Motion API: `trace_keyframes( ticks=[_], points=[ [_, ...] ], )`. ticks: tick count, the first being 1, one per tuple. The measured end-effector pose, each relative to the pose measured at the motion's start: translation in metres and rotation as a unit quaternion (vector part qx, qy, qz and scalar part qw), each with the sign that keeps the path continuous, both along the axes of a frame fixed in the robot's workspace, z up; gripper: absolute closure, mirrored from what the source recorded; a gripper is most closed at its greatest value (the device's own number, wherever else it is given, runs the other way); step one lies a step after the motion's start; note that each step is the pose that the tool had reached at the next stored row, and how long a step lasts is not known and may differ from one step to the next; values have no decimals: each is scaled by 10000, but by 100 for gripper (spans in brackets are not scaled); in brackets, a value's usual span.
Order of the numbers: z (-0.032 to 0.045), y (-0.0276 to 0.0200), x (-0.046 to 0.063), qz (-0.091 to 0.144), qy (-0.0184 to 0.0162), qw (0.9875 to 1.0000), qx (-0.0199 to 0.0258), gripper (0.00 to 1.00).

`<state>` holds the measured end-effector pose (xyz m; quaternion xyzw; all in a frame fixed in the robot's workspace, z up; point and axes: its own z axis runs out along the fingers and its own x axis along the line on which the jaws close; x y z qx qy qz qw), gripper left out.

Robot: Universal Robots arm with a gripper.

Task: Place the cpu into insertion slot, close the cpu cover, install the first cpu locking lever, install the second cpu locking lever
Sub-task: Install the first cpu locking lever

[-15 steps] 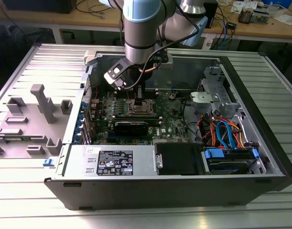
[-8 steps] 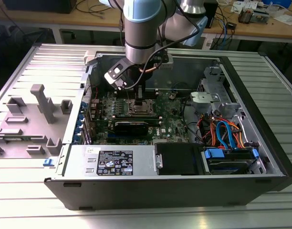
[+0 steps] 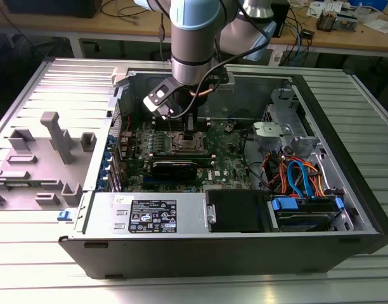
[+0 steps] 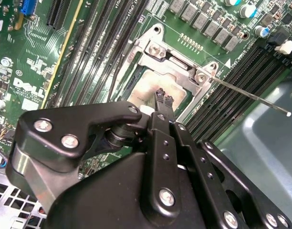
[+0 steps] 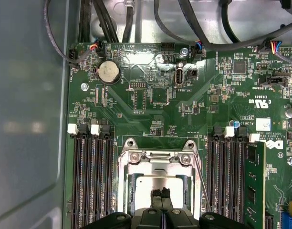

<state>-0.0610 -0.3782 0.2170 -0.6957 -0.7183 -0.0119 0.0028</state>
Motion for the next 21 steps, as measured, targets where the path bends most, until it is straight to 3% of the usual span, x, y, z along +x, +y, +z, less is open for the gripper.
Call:
trace_keyframes(
  ticks=[13,21],
  points=[
    [1,1,7,21,-1,10000,1,89],
    [3,0,2,499,0,9988,0,89]
  ],
)
